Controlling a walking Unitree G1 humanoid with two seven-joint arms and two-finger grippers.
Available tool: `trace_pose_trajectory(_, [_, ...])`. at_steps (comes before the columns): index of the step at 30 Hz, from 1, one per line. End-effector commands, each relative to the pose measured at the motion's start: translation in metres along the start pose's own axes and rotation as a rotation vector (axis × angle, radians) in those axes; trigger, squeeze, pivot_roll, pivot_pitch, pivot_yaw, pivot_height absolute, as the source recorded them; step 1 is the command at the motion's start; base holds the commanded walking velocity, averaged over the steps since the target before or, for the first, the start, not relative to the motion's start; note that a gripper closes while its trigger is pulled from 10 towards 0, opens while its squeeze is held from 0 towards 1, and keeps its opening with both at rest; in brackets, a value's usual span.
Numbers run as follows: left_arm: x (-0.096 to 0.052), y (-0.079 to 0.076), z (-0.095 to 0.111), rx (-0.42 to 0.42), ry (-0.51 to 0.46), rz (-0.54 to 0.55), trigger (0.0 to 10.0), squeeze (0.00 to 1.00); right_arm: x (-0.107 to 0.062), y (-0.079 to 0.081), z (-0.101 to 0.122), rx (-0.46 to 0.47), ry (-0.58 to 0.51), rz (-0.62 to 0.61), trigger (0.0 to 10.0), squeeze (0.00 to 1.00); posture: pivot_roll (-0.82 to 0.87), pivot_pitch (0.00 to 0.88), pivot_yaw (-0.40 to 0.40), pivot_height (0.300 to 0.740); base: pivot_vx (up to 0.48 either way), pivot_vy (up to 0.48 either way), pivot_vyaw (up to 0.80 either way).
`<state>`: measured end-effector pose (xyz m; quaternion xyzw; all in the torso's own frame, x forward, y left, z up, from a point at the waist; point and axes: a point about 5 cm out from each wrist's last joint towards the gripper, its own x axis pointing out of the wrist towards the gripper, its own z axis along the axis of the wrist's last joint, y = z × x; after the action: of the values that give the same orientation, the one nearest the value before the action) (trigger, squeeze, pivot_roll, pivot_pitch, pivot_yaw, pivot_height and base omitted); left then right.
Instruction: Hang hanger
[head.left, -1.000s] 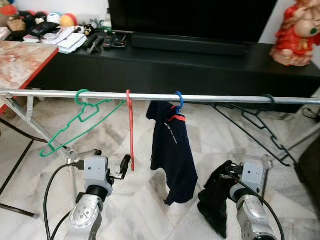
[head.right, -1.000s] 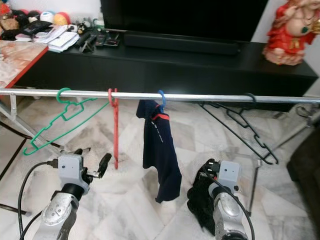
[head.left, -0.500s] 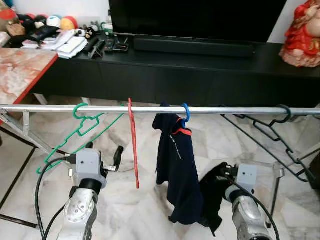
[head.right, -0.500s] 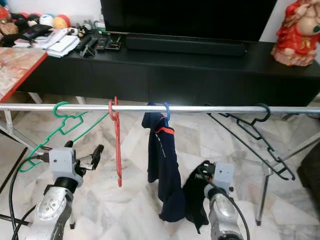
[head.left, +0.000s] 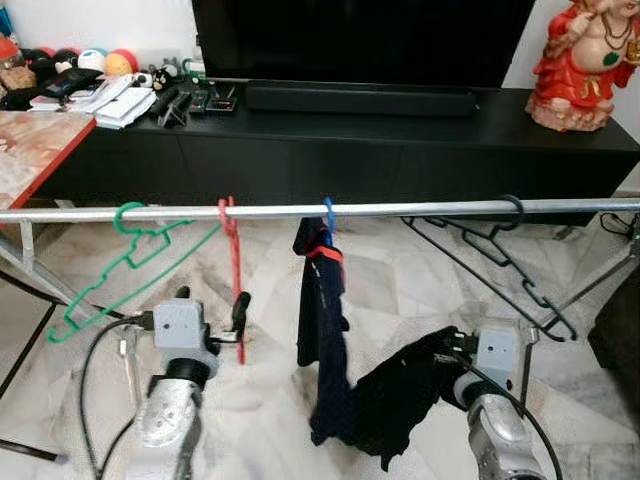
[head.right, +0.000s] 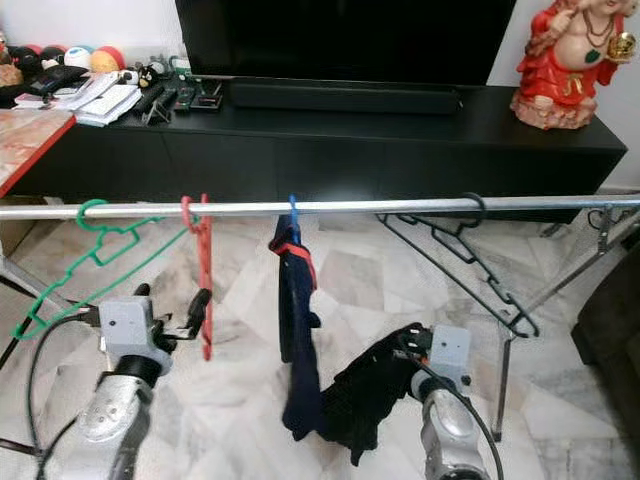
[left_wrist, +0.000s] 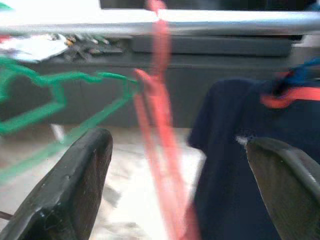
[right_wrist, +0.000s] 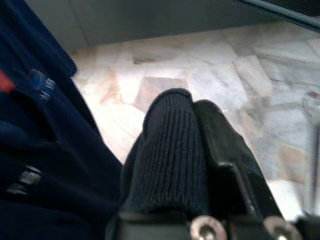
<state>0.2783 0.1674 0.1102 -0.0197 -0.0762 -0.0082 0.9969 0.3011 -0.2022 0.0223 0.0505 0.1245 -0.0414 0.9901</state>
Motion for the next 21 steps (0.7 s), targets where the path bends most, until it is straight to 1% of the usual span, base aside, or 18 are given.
trace_pose_trajectory(1, [0.0002,0.0068,0.0039,-0.004,-0.007,0.017,10.0,0.0,0.0005,0.0002,0.0024,-0.004,-0.017,0.001,10.0,0.0,-0.04,0.17,-0.018,0.74,0.0,0.0,0.0])
trace_pose_trajectory(6, [0.0005,0.0088,0.0051,0.022,-0.009,0.012,10.0,0.0,0.0004,0.0009,0.0014,-0.002,-0.012,0.001,10.0,0.0,-0.03,0.173,-0.014,0.74,0.0,0.0,0.0])
trace_pose_trajectory(19, [0.0016,0.0112,0.0063,0.022,0.0,0.007,10.0,0.0,-0.0006,0.0027,-0.003,0.003,0.009,0.009,10.0,0.0,-0.02,0.165,-0.004,0.74,0.0,0.0,0.0])
trace_pose_trajectory(21, [0.0019,0.0117,0.0069,0.024,-0.002,-0.001,10.0,0.0,-0.0009,0.0043,-0.0038,0.006,0.008,0.011,10.0,0.0,-0.02,0.161,-0.001,0.74,0.262,0.0,0.0])
